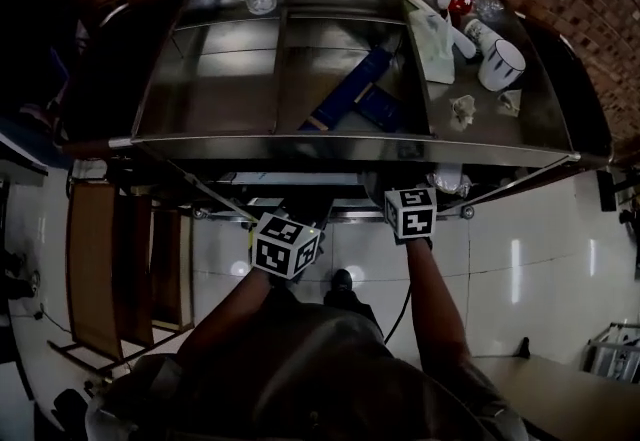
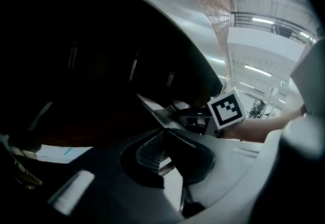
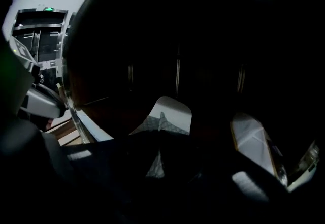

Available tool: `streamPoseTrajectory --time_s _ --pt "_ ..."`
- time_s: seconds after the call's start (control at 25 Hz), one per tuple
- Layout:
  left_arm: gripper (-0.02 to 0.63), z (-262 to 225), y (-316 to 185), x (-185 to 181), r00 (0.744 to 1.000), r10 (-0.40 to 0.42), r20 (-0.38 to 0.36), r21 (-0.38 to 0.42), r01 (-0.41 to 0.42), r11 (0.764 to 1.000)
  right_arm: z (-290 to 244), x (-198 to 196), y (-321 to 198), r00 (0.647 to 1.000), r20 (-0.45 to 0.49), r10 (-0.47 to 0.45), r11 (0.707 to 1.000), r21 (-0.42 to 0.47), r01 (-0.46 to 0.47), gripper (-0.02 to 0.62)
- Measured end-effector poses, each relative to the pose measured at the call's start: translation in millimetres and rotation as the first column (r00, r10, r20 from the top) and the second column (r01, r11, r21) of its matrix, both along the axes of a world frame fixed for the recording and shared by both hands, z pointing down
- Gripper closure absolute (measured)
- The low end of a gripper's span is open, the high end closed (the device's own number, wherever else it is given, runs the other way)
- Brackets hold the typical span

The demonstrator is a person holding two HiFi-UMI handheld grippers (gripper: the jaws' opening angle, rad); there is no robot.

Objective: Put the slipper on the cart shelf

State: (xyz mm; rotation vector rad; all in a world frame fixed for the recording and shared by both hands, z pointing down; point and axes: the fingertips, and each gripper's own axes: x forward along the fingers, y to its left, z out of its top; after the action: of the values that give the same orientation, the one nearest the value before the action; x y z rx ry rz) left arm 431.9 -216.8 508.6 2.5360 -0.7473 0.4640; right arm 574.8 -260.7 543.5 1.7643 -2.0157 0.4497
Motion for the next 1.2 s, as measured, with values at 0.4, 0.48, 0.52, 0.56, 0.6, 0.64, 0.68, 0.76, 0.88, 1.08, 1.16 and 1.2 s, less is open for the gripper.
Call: streamPoseTrajectory --time_s 0.4,0.48,0.52,0.56,0.6,0.64,0.68,0.76,0.88,1.08,1.16,1.2 --pt "0.598 -1 -15 5 0.991 -0.134 0.025 0.007 0.134 0.991 20 18 -40 1.0 0.01 -0.008 0.999 -0.051 0.009 0.581" --pt "0.598 -1 -14 4 0.988 -0.154 0.03 0.005 0.154 0.988 19 14 -40 0.999 0.023 -0.023 0.998 -0.054 0.024 0.577" --pt "0.598 0 -13 4 0.986 -0.163 0.034 0.005 0.163 0.987 19 13 -40 0.999 0.035 -0.034 0.998 -0.048 0.035 0.569" --pt "0.598 0 -12 4 0.984 -0.171 0.039 0.005 0.171 0.985 17 12 -40 0.998 0.048 -0.042 0.998 -0.039 0.044 0.555" --pt "0.598 1 -11 4 0.983 -0.179 0.044 0.005 0.179 0.984 14 11 -39 0.997 0.061 -0.048 0.998 -0.024 0.049 0.551" --pt "0.598 1 -11 4 0.981 -0.187 0.048 0.006 0.187 0.982 11 11 -39 0.996 0.074 -0.053 0.999 -0.006 0.053 0.549" --pt "0.598 1 -10 3 0.98 -0.195 0.052 0.007 0.194 0.981 8 10 -38 0.995 0.084 -0.058 0.998 0.012 0.057 0.532" --pt "0.598 0 -9 0 0.976 -0.209 0.054 0.013 0.208 0.978 0 10 -34 0.994 0.092 -0.066 0.997 0.041 0.062 0.517" --pt "0.598 -8 -6 -5 0.976 -0.216 0.042 0.031 0.215 0.976 -15 9 -23 0.994 0.093 -0.065 0.995 0.082 0.057 0.499" --pt "0.598 -24 12 -23 0.983 -0.183 -0.005 0.055 0.183 0.982 -49 -15 14 0.995 0.086 -0.048 0.989 0.144 0.035 0.499" --pt "0.598 -28 23 -34 0.987 -0.157 -0.007 0.066 0.158 0.985 -64 -31 33 0.995 0.098 -0.036 0.985 0.171 0.018 0.501" --pt "0.598 -30 28 -39 0.989 -0.146 -0.008 0.071 0.146 0.987 -74 -38 44 0.994 0.105 -0.032 0.982 0.189 0.012 0.514"
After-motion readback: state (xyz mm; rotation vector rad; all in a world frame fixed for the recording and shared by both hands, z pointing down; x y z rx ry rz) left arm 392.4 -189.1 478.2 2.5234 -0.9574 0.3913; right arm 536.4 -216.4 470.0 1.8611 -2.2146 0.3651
